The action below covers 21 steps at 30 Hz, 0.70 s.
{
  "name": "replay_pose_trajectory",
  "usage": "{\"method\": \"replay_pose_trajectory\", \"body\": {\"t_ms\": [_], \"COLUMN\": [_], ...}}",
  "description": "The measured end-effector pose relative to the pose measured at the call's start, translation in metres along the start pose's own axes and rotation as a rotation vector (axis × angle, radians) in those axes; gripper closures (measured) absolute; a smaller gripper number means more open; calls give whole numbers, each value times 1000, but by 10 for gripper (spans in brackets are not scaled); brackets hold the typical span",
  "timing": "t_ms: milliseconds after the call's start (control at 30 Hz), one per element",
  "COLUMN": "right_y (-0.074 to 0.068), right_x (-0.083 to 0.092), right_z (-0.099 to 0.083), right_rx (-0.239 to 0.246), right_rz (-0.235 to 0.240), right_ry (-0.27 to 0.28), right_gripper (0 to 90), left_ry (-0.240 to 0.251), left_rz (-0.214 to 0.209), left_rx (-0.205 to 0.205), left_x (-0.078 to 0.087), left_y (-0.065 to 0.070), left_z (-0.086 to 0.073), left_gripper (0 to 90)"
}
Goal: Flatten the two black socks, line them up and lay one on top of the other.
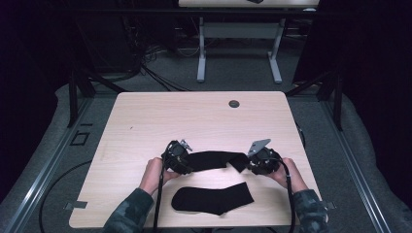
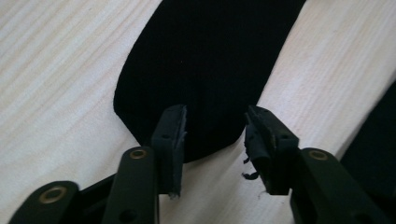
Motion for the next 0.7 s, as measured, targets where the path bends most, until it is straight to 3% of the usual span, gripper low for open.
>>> {"method": "replay_pose_trajectory", "body": {"t_ms": [33, 67, 167, 233, 300, 433, 533, 700], "right_y": [0, -1, 7, 11, 9, 7, 5, 4], "right_x": [4, 6, 10, 4, -5, -19, -22, -24], "right_z": [-4, -5, -5, -6, -8, -9, -9, -7], "right_rx": [-27, -78, -292, -418, -475, -545, -542, -538], "right_rz": [5, 48, 121, 123, 127, 109, 97, 79], "right_ry": [3, 26, 76, 66, 40, 21, 24, 21], "right_gripper": [596, 573, 513, 503, 491, 509, 567, 644], "left_ry": [9, 30, 70, 103, 116, 124, 137, 117], "left_rz": [7, 10, 14, 23, 23, 24, 13, 5], "left_rx": [16, 37, 75, 70, 54, 13, -6, -64], "left_x": [2, 4, 8, 9, 6, -6, -14, -31], "left_y": [-1, -2, 2, 11, 21, 37, 47, 66], "left_z": [-1, 0, 6, 14, 22, 40, 57, 81], "left_gripper": [511, 489, 442, 429, 414, 391, 378, 356]}}
Point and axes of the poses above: each handheld gripper's, and its own axes: x roughly backward along the jaws, z roughly out of its top, y roughly to its right, the point moved 9 cm from there along -x, roughly forward along the jaws, and after that the axes turned 3 degrees about -x, right-handed, at the moved point
